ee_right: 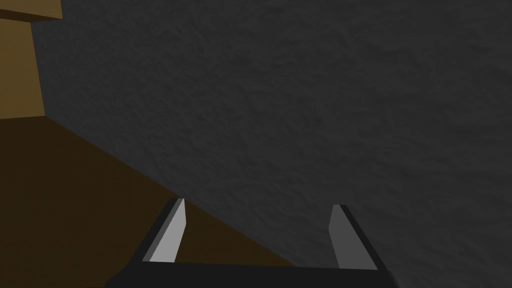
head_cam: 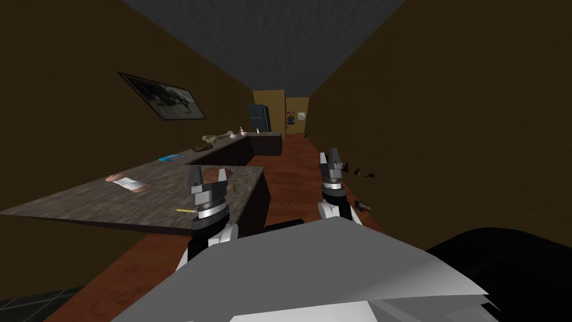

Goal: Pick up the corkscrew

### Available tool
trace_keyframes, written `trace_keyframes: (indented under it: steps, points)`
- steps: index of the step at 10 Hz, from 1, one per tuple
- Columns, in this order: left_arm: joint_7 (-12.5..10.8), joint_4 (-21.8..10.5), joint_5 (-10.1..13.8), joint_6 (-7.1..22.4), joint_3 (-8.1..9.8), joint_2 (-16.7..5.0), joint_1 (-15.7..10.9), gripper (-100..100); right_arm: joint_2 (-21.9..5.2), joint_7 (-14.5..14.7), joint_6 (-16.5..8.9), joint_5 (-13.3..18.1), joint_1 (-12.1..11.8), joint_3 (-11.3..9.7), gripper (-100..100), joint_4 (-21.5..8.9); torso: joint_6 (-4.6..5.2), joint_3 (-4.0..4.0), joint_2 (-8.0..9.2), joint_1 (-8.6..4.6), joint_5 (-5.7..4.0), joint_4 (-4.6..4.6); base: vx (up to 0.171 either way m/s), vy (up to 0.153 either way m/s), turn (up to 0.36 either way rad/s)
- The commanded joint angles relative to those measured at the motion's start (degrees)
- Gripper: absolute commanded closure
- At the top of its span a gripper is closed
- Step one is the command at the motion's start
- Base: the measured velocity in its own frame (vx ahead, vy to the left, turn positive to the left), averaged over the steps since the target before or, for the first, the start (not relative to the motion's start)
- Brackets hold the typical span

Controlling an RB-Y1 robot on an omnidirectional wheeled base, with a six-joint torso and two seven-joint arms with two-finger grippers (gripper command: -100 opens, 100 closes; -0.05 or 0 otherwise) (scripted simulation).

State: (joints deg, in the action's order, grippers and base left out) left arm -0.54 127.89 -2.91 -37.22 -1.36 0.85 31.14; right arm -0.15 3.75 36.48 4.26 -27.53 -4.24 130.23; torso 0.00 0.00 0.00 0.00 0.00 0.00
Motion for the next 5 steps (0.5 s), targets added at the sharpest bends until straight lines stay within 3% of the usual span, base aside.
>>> trace_keyframes:
  steps: [1, 5]
  points:
    - [-0.09, -0.32, 1.07, 1.88, 1.88, -2.48, 1.04, -100, 0.00, 0.00, 0.00, 0.00, 0.00, 0.00, 0, 0.00, 0.00, 0.00, 0.00, 0.00, 0.00, 0.00, 0.005, -0.022, 0.104]
    - [-0.46, -1.60, 4.54, 8.60, 8.20, -7.17, 4.40, -100, 0.00, 0.00, 0.00, 0.00, -0.01, 0.00, 0, 0.00, -0.02, -0.06, -0.10, -0.13, -0.03, -0.02, 0.029, -0.043, 0.139]
